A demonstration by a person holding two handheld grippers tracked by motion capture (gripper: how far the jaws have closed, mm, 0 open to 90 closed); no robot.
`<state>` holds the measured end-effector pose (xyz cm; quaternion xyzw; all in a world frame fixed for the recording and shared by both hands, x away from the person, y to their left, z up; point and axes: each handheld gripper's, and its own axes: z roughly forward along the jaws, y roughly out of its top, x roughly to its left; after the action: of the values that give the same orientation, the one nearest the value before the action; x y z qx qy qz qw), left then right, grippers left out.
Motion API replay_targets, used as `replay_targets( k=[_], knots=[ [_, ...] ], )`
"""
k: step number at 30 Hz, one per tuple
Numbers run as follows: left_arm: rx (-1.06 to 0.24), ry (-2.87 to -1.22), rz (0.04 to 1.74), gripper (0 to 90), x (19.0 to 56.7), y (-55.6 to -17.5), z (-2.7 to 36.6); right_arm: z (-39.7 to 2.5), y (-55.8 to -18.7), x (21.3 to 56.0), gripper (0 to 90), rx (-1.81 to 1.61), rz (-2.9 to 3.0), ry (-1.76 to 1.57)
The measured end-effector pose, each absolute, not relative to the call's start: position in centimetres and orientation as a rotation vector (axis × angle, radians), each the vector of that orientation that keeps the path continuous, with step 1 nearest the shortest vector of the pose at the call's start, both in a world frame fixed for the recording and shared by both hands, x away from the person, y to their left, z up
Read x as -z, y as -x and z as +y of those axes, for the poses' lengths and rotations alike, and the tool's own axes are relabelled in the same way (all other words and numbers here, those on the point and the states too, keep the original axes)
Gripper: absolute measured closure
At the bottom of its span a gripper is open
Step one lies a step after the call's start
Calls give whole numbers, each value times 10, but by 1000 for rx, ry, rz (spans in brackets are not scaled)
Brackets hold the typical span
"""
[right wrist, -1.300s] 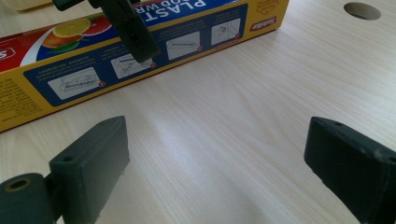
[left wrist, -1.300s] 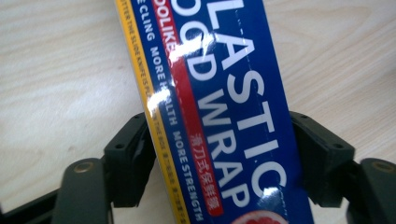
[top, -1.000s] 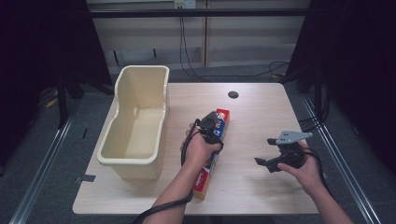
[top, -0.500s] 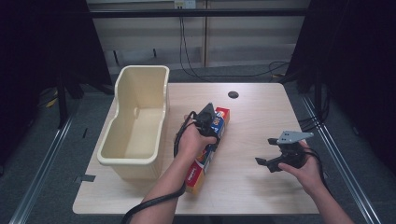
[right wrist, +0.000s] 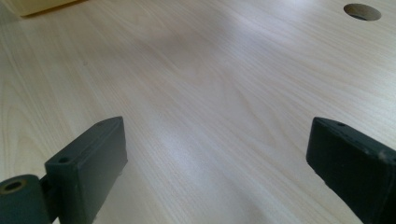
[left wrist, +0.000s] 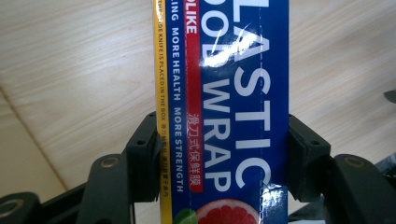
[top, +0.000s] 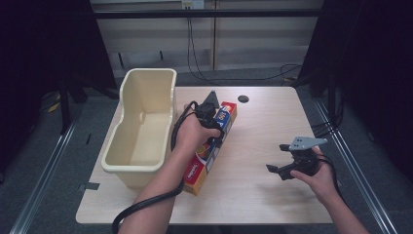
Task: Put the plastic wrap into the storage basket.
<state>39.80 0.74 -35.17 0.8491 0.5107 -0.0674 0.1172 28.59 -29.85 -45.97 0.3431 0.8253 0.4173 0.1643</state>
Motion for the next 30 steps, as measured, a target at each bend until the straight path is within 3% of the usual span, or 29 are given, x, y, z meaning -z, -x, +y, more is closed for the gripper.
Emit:
replay_targets(
  k=[30],
  knots=[
    [192,-2378,1605,408,280,-403,52,-296,-285,458,45,-1190,2346,-981]
  ],
)
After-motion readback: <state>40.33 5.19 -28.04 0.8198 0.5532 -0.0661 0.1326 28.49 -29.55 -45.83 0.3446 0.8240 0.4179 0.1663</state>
